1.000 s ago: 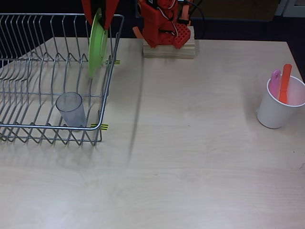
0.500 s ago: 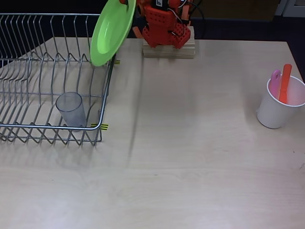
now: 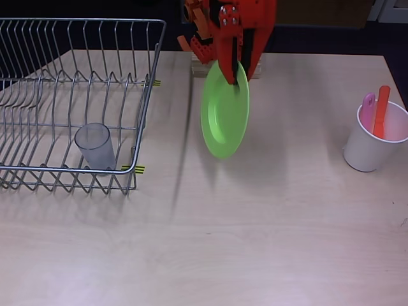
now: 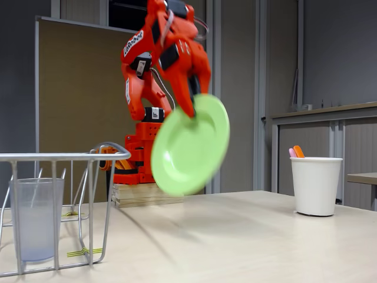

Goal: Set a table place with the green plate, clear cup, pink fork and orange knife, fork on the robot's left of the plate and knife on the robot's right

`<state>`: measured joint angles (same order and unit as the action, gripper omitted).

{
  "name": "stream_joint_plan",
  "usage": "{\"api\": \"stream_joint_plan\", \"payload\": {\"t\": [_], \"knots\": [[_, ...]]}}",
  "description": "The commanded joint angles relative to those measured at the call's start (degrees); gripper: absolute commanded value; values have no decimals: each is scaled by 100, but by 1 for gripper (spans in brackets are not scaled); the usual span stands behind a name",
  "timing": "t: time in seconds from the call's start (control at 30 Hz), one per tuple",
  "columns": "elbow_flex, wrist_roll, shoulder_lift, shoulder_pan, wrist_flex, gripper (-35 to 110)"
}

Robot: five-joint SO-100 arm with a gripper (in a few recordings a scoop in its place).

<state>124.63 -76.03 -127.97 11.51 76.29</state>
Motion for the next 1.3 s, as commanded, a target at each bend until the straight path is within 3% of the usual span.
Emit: {"api": "stream_joint_plan", "payload": {"t": [0.0,0.4,0.8,1.1,1.27], "knots": [[571,-844,396,475,-932,0],[422,-2355,2602,1362,-2382,4],[580,-3472,3146,2153,-3076,26],[606,-3586,3173,2285,-3296,33],[492,-3059,2962,2127,-3059,32]]}}
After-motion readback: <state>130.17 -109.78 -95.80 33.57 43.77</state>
